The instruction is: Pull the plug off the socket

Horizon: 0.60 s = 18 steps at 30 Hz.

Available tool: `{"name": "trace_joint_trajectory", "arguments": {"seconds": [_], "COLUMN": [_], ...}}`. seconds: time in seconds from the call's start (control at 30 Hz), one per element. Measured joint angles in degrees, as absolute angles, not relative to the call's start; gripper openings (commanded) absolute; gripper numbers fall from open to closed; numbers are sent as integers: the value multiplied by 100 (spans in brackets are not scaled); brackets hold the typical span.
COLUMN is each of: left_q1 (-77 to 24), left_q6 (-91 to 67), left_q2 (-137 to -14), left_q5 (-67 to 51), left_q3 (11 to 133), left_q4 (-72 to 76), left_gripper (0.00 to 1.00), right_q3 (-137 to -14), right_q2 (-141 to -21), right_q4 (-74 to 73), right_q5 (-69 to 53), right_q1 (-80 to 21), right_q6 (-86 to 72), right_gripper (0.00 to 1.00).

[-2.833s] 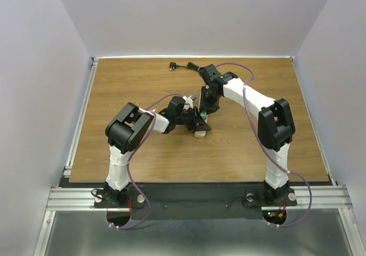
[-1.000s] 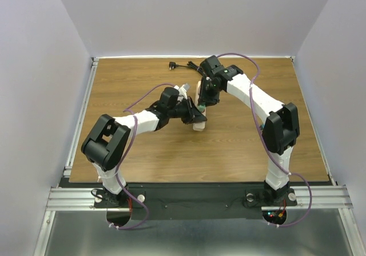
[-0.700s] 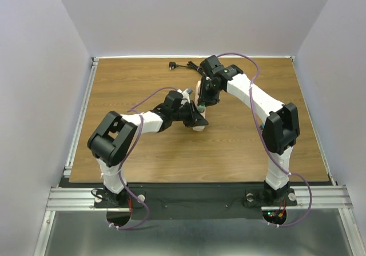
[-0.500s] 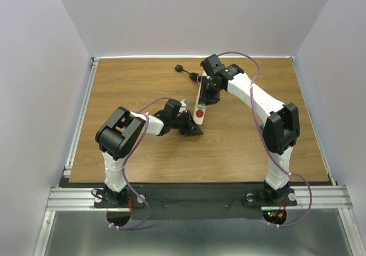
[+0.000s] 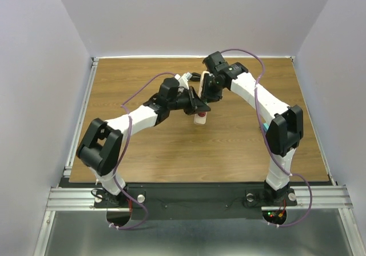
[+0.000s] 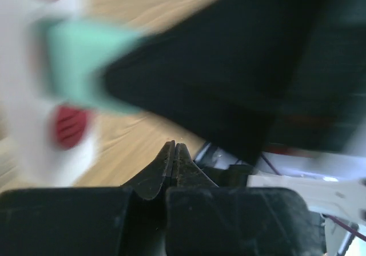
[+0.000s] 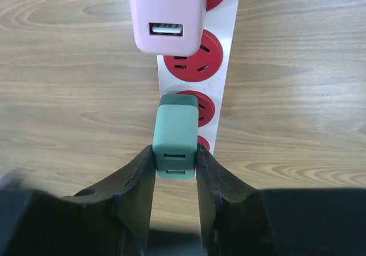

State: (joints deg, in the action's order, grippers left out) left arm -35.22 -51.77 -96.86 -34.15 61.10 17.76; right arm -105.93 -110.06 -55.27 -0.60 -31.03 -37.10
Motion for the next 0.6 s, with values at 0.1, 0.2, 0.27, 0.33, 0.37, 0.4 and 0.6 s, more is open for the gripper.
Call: {"name": "trace_joint_trajectory", "arguments": {"seconds": [0.1,0.2,0.27,0.33,0.37,0.4,0.6], "left_q1": [-3592,-3636,-3656,-3669,-3673,-3682,-3708], "left_q6": [-5225,-5247,-5262,-5258,-5253,-5238,-5100], "left_q2": [-9314,-9214,-9255,-9391,-9478,-9577,-10082], "left_q5": [-3446,-3450,-3468,-3492,-3500,-3516,-3548], "left_q3": [6163,6134,6036,5937,5889,5837,5614], "left_q4": [1905,1977,2010,2014,2018,2010,1988], "left_gripper": [0,0,0,0,0,0,0], "right_q3": [-10593,-10593,-10593,-10578,-10551,-10503,-10195], "right_q2": [-11006,-11006,-11006,-11006,-11004,-10997,-10995], "right_q4": [-5540,-5542,-5542,-5537,-5529,-5520,-5533], "right_q5": [-123,-200,-235,-263,-274,-292,-436], "right_q1": [-3146,-3155,-3155,-3155,-3155,-3155,-3155], "right_q6": [-3710,-3712,-3715,-3719,-3721,-3730,-3723], "right_gripper": [1,1,0,0,0,0,0]}}
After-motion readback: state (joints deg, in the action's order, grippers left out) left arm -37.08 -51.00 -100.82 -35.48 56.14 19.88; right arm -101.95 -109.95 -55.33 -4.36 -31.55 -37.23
